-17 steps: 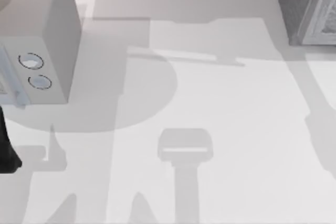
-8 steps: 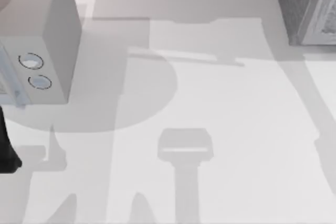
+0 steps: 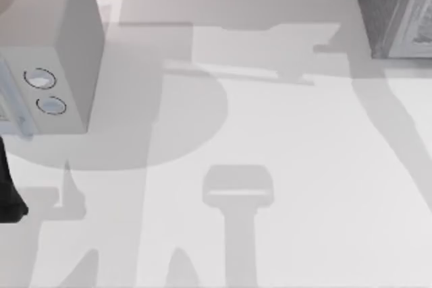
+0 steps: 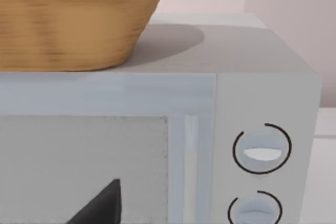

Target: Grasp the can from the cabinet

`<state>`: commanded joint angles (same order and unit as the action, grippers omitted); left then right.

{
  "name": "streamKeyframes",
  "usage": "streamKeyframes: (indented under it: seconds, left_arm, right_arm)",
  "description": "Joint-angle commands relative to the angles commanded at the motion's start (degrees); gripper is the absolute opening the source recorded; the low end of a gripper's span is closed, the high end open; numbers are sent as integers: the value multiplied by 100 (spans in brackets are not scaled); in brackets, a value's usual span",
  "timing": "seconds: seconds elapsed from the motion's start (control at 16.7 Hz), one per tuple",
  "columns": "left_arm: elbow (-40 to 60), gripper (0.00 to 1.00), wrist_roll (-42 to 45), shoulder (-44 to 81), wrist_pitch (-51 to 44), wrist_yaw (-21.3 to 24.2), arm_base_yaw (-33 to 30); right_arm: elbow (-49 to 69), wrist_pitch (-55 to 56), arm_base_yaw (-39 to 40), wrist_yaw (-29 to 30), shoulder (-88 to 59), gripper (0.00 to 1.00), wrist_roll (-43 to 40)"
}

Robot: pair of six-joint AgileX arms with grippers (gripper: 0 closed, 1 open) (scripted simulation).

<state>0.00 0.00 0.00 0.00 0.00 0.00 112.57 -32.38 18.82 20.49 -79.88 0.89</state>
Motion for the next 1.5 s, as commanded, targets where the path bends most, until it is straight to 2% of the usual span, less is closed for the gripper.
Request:
streamKeyframes:
  seconds: [0.36, 0.66, 0.9, 1.32, 1.5]
  left_arm:
    - [0, 100, 0, 0, 0, 0, 0]
    - [0, 100, 0, 0, 0, 0, 0]
    - [0, 100, 0, 0, 0, 0, 0]
    - [0, 100, 0, 0, 0, 0, 0]
    - [0, 100, 0, 0, 0, 0, 0]
  right_arm:
    - [-49, 30, -30, -23, 52, 0, 8]
    - [-1263, 419, -226, -268, 964, 0, -7]
    - [-3302, 949, -544, -602, 2322, 0, -31]
    - [-7907, 2120, -1247, -1341, 5256, 0, -67]
    - [-9542, 2596, -1518, -1642, 6434, 0, -77]
